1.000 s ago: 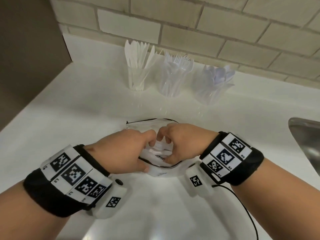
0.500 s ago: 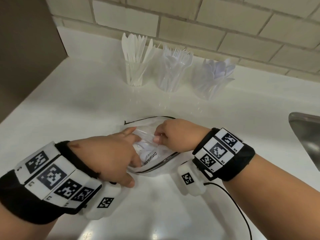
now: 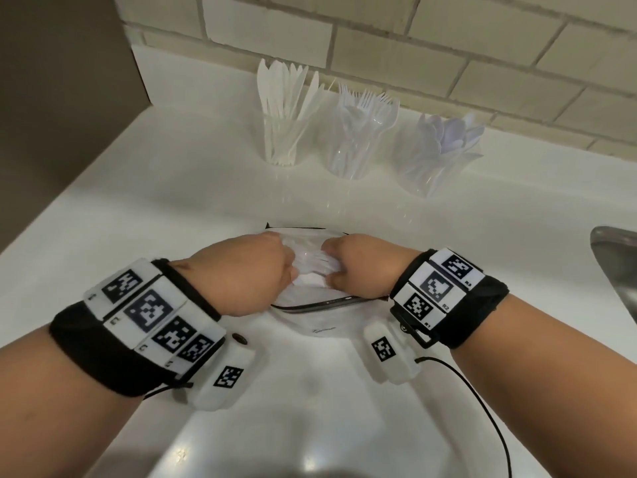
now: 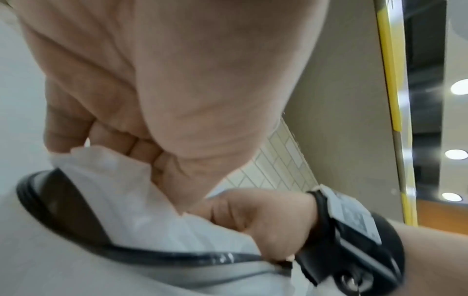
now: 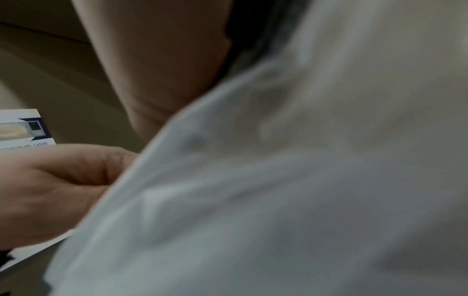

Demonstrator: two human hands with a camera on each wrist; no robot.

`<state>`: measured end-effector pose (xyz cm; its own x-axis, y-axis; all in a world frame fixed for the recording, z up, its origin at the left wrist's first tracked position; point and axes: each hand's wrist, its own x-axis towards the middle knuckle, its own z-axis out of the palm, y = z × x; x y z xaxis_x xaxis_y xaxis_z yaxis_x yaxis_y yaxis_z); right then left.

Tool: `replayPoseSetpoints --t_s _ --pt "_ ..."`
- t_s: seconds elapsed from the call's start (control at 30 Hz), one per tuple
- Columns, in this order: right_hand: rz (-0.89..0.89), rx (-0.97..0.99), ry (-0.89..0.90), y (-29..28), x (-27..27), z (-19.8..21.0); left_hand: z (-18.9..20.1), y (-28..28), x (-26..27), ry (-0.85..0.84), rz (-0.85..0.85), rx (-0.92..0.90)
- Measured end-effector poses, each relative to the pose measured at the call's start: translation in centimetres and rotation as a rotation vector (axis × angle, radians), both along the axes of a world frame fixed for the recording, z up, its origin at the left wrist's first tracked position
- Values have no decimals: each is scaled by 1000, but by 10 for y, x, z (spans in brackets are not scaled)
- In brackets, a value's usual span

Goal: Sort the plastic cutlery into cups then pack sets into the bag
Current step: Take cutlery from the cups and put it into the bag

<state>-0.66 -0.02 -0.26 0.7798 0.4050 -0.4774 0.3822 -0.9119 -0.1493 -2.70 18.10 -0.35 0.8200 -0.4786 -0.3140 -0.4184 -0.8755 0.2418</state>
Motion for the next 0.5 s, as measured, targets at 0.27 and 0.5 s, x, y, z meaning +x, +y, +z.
replayPoseSetpoints --t_s 0.27,0.5 --pt "-9 62 88 2 -6 12 -11 -16 -4 -72 153 -6" --pt "-128 27 38 16 -6 -5 -11 -14 -3 -25 208 -147"
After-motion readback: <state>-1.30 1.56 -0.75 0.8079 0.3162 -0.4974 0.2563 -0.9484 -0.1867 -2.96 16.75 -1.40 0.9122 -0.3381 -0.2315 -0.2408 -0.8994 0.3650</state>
